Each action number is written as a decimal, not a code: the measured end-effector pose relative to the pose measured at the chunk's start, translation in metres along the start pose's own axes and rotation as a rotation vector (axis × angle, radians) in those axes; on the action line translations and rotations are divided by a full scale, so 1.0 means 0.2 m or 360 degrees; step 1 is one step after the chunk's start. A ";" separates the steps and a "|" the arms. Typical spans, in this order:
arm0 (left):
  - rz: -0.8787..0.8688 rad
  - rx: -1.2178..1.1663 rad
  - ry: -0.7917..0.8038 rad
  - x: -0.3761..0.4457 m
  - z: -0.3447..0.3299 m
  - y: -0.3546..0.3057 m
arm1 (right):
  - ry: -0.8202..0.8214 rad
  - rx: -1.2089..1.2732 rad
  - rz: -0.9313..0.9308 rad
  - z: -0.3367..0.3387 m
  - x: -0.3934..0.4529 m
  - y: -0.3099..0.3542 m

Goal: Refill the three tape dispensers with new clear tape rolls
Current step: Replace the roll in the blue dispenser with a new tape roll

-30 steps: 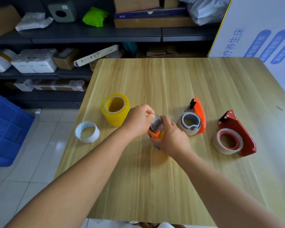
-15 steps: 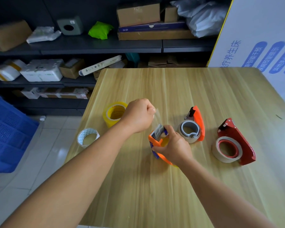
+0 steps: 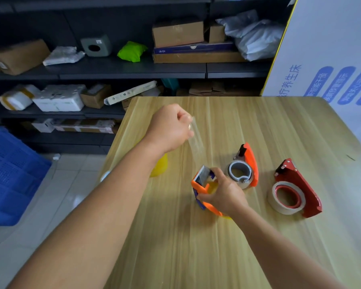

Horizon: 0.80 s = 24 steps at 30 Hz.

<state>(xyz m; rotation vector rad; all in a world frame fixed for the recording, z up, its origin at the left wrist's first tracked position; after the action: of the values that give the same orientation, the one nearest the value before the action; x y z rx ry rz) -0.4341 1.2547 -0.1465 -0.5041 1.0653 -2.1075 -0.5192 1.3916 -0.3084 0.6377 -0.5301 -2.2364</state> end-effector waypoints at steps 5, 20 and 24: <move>-0.0056 -0.0008 -0.0008 0.02 0.00 -0.04 | 0.0022 0.0001 -0.0066 0.01 -0.01 -0.02; 0.0452 -0.0223 -0.0320 0.04 0.07 0.40 | -0.0018 0.0219 -0.0075 0.02 -0.04 -0.11; 0.0627 -0.0387 -0.0397 0.00 0.00 0.59 | 0.0006 0.0381 -0.0058 0.07 -0.01 -0.13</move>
<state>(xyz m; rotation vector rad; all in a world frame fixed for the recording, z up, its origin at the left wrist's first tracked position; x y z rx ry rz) -0.3850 1.2070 -0.2427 -0.6004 1.1709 -1.5403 -0.5401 1.4121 -0.3098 0.7779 -0.7977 -2.2236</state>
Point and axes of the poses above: each hand's wrist, its own x-axis towards the middle knuckle, its own z-axis out of the back of the hand, y = z × x, the point moved 3 cm from there along x, towards the middle knuckle, and after that the axes turned 4 degrees about y, right-handed, at the moved point
